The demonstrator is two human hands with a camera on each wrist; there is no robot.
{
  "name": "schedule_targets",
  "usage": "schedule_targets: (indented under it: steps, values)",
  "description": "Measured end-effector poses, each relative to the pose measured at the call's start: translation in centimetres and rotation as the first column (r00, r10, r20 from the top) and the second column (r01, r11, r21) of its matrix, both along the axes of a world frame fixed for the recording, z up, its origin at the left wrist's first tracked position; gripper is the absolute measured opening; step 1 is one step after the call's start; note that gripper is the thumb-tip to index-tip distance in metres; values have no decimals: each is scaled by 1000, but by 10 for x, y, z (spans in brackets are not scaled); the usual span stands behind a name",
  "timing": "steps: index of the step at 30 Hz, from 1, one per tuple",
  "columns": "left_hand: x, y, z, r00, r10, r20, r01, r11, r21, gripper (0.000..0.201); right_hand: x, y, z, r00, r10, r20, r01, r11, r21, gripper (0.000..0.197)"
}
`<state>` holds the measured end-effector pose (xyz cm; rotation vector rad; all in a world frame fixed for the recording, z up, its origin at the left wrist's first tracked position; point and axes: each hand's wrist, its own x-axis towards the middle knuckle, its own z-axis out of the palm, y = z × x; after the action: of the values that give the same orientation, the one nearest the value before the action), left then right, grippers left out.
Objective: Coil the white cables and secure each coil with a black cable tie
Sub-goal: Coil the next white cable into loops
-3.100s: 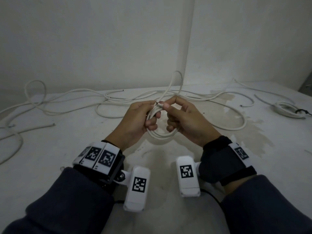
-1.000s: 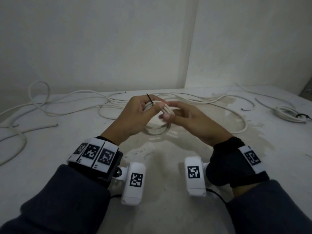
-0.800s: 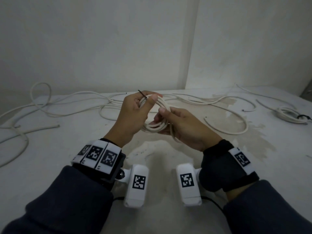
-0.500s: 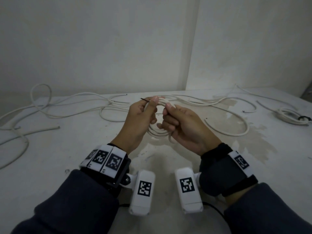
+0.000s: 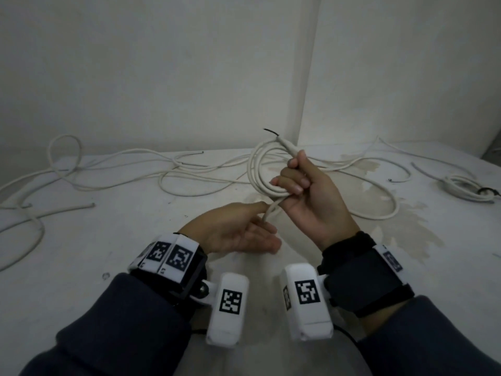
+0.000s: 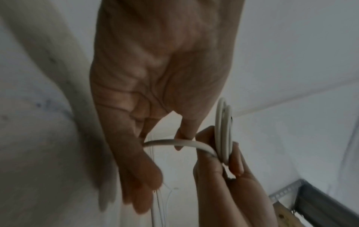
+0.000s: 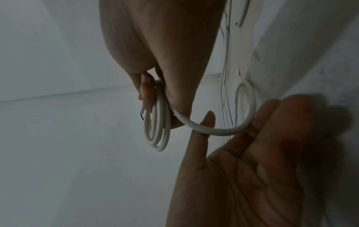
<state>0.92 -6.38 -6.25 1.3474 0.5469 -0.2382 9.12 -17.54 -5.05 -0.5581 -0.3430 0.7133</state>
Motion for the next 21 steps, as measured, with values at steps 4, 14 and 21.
schedule_targets:
  steps: [4,14,21]
  values:
    - [3,8,-7,928,288,234,-243,948,-206,17,1,4,-6,997,-81,7,81,988,-129,34]
    - [9,1,-1,694,481,536,-332,874,-355,25,8,7,-18,990,-134,-52,119,968,-221,10]
    - [8,0,-2,667,406,625,-365,909,-200,24,3,2,-13,998,-60,10,61,969,-241,15]
